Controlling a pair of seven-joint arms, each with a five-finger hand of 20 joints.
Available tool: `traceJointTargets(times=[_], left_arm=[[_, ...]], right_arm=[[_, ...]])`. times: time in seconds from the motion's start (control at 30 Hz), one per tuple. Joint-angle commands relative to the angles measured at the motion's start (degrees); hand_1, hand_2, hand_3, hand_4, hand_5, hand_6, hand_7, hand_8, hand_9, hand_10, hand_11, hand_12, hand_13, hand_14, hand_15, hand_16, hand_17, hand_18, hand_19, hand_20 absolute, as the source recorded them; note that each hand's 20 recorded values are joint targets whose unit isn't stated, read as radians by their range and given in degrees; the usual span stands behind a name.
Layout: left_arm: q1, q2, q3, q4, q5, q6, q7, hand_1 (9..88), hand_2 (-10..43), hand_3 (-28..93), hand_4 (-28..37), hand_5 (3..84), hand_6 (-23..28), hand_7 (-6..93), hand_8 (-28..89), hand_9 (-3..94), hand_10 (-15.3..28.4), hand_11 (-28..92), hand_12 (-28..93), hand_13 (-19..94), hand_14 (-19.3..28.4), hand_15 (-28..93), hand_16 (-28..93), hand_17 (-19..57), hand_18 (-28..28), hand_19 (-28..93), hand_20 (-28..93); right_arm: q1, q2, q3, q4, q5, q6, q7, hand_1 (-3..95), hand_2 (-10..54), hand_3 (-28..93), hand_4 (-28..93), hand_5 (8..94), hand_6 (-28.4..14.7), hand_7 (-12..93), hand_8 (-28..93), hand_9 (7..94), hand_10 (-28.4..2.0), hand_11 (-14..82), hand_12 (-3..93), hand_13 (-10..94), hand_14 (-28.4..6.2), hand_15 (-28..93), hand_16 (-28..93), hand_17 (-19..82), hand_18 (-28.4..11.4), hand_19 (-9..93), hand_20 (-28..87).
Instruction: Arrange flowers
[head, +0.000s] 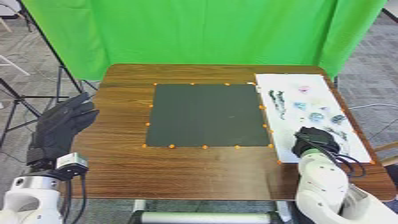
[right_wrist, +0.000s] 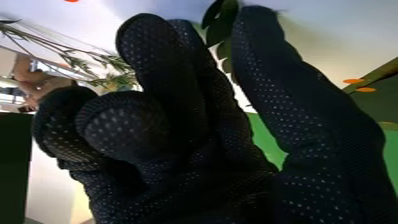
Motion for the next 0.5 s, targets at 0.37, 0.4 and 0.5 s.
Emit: traceJointTargets(times=[0.37,0.4,0.5], left_arm=[[0.42,-0.69,-0.56,-0.03,0.14,-0.63,0.12,25.3,5.9,81,-17.8,41.1,10.6,11.5,-9,34.9,20.6,31,7,22,27.6,61,-16,-9.0,23.8,63,-3],[0.36,-0.70,-0.49,-0.02,0.16,-0.55,0.20,25.3,5.9,81,-17.8,41.1,10.6,11.5,-9,34.9,20.6,31,7,22,27.6,61,-16,-9.0,23.8,62,-3],[0.45,-0.10,-0.09,0.03,-0.38,0.45,1.32,25.3,5.9,81,-17.8,41.1,10.6,11.6,-9,34.9,20.7,31,7,22,27.6,61,-16,-9.0,23.7,62,-3]], right_arm=[[-7.29,-6.23,-2.24,7.07,6.20,-4.80,-1.50,55.6,-9.5,69,-28,88.0,-3.6,21,16,89.1,-13.4,41.7,28.0,85,-6.3,70,27,56,-22.4,93,24],[-7.50,-5.86,-2.23,7.04,5.76,-3.20,-2.07,56.0,-9.5,69,-28,88.2,-3.6,21,17,89.2,-13.4,41.6,28.8,86,-6.1,70,27,56,-22.9,93,26],[-7.29,-5.09,-1.74,6.82,5.86,-1.31,-3.39,55.8,-9.5,71,-28,88.2,-3.7,21,21,89.6,-13.3,43.2,28.6,86,-5.7,71,27,55,-23.7,93,29]])
